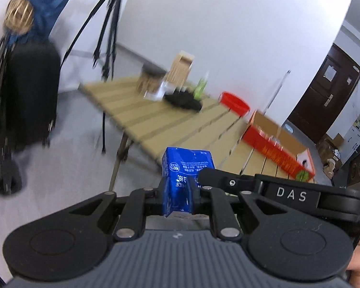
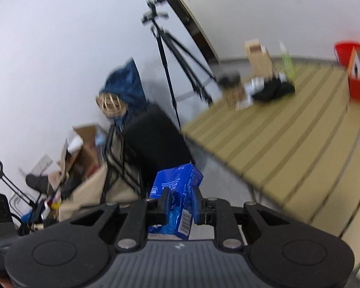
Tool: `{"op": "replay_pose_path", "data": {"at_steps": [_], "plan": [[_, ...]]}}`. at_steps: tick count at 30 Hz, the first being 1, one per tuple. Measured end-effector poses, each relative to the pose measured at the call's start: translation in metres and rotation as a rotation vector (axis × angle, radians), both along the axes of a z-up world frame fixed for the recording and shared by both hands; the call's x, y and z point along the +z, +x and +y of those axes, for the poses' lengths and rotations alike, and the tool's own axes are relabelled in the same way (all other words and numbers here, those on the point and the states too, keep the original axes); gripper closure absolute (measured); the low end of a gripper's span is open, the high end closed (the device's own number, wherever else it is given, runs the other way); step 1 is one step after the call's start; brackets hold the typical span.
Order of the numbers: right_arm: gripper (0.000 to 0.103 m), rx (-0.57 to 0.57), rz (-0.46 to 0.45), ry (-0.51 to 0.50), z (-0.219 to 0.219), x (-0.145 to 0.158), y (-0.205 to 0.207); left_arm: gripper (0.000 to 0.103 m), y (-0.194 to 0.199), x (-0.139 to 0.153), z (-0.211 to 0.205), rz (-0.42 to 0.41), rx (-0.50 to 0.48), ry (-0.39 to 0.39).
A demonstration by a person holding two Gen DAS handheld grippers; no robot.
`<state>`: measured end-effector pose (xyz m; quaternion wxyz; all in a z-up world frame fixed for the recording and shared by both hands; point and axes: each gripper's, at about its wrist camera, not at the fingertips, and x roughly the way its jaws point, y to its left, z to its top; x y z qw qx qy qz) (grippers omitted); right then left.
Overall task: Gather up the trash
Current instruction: 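Carry the blue tissue pack over the black bin and open both grippers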
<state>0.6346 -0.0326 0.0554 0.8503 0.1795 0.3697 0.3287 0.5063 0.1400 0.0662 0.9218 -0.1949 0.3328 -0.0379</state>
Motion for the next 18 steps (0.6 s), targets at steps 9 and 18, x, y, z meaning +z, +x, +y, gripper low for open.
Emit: {"op": "replay_pose_path", "data": {"at_steps": [9, 18], "plan": [[0.086, -0.002, 0.148, -0.081, 0.005, -0.116, -0.058, 0.088, -0.041, -0.117, 0.004, 0.171, -0.011, -0.093], [0.085, 0.039, 0.279, -0.213, 0.023, -0.224, -0.044, 0.086, -0.016, -0.227, 0.013, 0.421, -0.027, -0.085]]}}
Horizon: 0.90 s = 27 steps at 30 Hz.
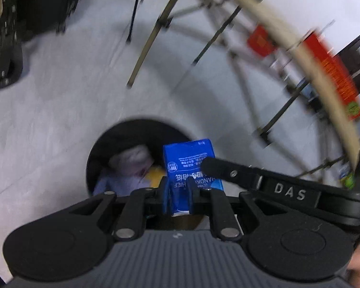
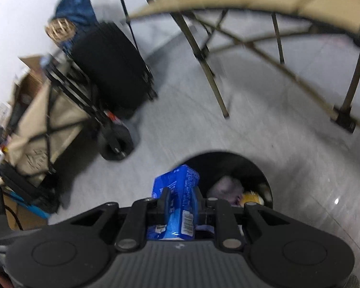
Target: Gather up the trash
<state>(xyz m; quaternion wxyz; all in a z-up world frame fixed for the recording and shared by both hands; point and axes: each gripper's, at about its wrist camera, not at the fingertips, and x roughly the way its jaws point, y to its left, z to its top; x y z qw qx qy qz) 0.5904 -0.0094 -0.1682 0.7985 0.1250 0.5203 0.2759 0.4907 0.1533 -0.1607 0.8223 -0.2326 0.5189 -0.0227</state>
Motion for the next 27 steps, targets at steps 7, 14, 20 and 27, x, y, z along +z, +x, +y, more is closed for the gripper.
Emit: {"op": "replay_pose_path", "data": {"at_steps": [7, 14, 20, 27], "plan": [[0.081, 0.088, 0.088, -0.164, 0.009, -0.073, 0.022, 0.059, 0.017, -0.073, -0.006, 0.19, -0.06, 0.217], [0.057, 0.209, 0.108, -0.291, 0.005, -0.099, 0.02, 0.038, 0.013, -0.077, -0.014, 0.185, -0.095, 0.314], [0.048, 0.228, 0.08, -0.282, 0.004, -0.087, 0.021, 0.027, 0.014, -0.057, -0.019, 0.112, -0.09, 0.327], [0.048, 0.215, 0.011, -0.264, 0.002, -0.054, 0.011, 0.027, -0.007, -0.024, -0.02, 0.042, -0.065, 0.363]]}}
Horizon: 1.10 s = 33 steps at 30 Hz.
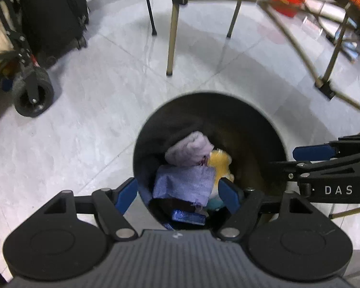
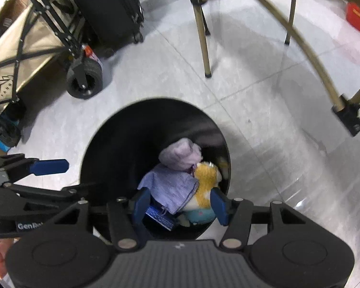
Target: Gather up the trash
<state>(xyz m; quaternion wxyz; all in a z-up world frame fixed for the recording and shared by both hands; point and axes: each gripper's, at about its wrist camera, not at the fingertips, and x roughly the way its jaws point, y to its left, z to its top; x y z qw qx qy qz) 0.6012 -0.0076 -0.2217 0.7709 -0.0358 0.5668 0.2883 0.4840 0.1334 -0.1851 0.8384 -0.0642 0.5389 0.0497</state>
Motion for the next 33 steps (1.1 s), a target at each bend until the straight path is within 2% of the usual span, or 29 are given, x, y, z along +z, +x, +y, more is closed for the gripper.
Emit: {"op": "replay_pose_path", "data": {"at_steps": [5, 8, 14, 16, 18, 20, 22, 24, 25, 30, 33], "plan": [[0.047, -0.004, -0.159, 0.058, -0.024, 0.069, -0.041, 0.025, -0.06, 0.073, -0.012, -0.197, 0.013, 0.052], [0.042, -0.026, -0.287, 0.1, -0.051, 0.118, -0.079, 0.023, -0.11, 0.117, -0.026, -0.327, 0.003, 0.077], [0.036, -0.138, -0.535, 0.194, -0.124, 0.206, -0.189, 0.016, -0.212, 0.179, -0.059, -0.574, -0.016, 0.117], [0.034, -0.193, -0.625, 0.208, -0.146, 0.226, -0.232, 0.01, -0.249, 0.191, -0.071, -0.657, -0.046, 0.124], [0.029, -0.263, -0.725, 0.208, -0.163, 0.243, -0.276, 0.001, -0.285, 0.204, -0.082, -0.725, -0.039, 0.135], [0.017, -0.323, -0.854, 0.208, -0.18, 0.256, -0.33, 0.0, -0.323, 0.215, -0.093, -0.786, -0.024, 0.117], [0.016, -0.357, -0.936, 0.185, -0.19, 0.265, -0.371, 0.0, -0.35, 0.221, -0.103, -0.822, -0.058, 0.117], [0.01, -0.366, -0.996, 0.165, -0.193, 0.27, -0.404, 0.0, -0.373, 0.227, -0.113, -0.845, -0.083, 0.146], [0.005, -0.358, -1.019, 0.157, -0.194, 0.27, -0.418, 0.0, -0.385, 0.231, -0.118, -0.86, -0.091, 0.163], [0.003, -0.311, -1.055, 0.104, -0.183, 0.27, -0.475, 0.0, -0.433, 0.238, -0.132, -0.897, -0.118, 0.197], [0.002, -0.31, -1.05, 0.139, -0.18, 0.274, -0.507, 0.0, -0.455, 0.237, -0.129, -0.895, -0.101, 0.203]]}}
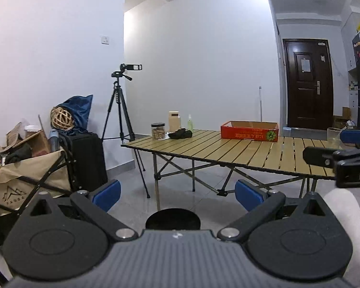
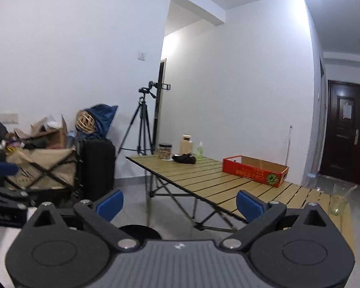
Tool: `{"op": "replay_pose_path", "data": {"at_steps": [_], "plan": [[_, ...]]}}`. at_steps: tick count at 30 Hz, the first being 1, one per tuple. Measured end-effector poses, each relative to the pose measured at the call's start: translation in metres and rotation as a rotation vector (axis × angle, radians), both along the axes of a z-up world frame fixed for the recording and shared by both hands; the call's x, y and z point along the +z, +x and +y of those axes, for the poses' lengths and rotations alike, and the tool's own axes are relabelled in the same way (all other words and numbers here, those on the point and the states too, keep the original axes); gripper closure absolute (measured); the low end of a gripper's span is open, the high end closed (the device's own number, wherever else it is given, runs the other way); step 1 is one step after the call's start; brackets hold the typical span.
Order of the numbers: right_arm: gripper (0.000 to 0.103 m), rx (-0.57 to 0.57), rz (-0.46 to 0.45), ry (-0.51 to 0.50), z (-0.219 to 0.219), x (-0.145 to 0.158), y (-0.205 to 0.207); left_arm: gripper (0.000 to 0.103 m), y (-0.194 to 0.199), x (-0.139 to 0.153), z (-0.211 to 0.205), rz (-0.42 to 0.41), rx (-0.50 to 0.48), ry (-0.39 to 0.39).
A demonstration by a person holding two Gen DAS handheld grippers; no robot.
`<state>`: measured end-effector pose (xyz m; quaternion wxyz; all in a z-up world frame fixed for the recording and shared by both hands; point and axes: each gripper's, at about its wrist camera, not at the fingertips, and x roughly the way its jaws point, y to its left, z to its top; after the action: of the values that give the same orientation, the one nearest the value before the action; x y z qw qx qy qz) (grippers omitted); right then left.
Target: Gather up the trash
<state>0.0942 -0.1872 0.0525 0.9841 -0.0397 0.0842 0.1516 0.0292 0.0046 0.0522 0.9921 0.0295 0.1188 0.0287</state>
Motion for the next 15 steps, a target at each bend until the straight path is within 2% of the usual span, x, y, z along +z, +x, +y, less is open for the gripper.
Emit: {"op": "replay_pose_path", "data": {"at_steps": [3, 7, 15], "plan": [[0.0, 0.039, 0.019, 0.049, 0.001, 0.002, -0.025, 0.0, -0.018, -0.001, 0.007, -0.006, 0.019, -0.015], [0.0, 0.035, 0.049, 0.053, 0.011, -0.003, -0.045, 0.0, -0.035, -0.002, 0.012, -0.013, 0.034, -0.02], [0.0, 0.014, 0.085, 0.09, 0.011, -0.009, -0.057, 0.0, -0.058, -0.002, 0.015, -0.018, 0.04, -0.011]]}}
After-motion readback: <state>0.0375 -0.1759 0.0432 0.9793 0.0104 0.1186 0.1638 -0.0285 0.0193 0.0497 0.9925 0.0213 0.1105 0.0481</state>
